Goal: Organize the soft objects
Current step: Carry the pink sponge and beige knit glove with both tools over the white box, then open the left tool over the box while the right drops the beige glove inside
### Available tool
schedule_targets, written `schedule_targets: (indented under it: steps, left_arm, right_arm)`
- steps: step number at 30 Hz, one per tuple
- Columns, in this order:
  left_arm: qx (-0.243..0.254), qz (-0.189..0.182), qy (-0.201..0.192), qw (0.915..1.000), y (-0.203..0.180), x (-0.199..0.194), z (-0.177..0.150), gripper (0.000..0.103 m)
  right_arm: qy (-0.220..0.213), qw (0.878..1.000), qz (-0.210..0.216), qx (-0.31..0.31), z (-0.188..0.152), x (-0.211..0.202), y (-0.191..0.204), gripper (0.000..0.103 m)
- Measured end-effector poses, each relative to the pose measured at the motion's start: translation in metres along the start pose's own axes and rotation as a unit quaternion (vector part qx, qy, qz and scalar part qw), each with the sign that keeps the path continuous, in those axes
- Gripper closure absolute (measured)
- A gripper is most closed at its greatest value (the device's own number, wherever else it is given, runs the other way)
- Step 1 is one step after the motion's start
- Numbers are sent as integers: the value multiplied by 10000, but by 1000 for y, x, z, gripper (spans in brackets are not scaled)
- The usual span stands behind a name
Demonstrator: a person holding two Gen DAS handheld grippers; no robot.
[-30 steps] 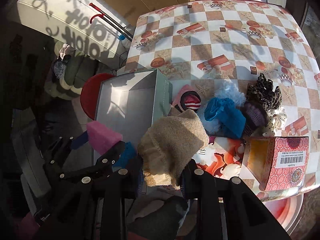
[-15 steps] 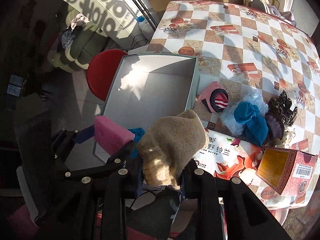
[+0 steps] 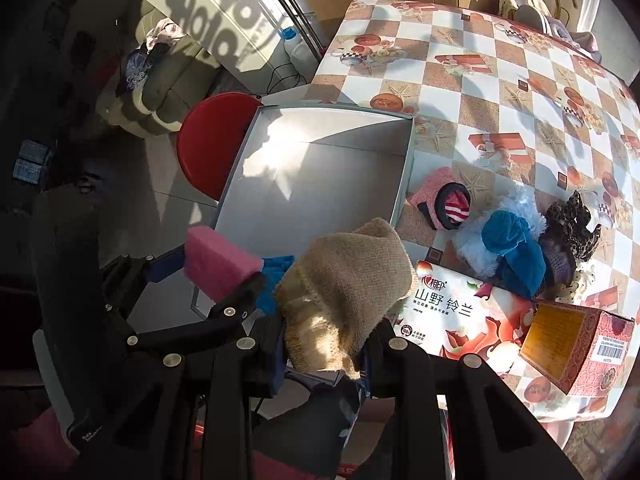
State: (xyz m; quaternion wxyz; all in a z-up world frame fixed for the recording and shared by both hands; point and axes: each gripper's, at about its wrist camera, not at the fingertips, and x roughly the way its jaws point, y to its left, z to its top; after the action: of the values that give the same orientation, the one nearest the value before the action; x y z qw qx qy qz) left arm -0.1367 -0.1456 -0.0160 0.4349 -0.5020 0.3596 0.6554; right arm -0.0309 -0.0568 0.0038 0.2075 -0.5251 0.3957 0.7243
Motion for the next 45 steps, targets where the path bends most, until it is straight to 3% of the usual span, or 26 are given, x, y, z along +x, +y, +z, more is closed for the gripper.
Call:
schedule_targets:
  steps: [17, 45]
  left_arm:
    - [-283, 209, -79, 9993, 19, 3, 0, 29]
    - [-271, -11, 160, 9995, 16, 16, 0, 29]
  right_arm:
    - [103, 9999, -44, -91, 6, 8, 5, 73]
    - [215, 9997, -49, -103, 8, 17, 4, 73]
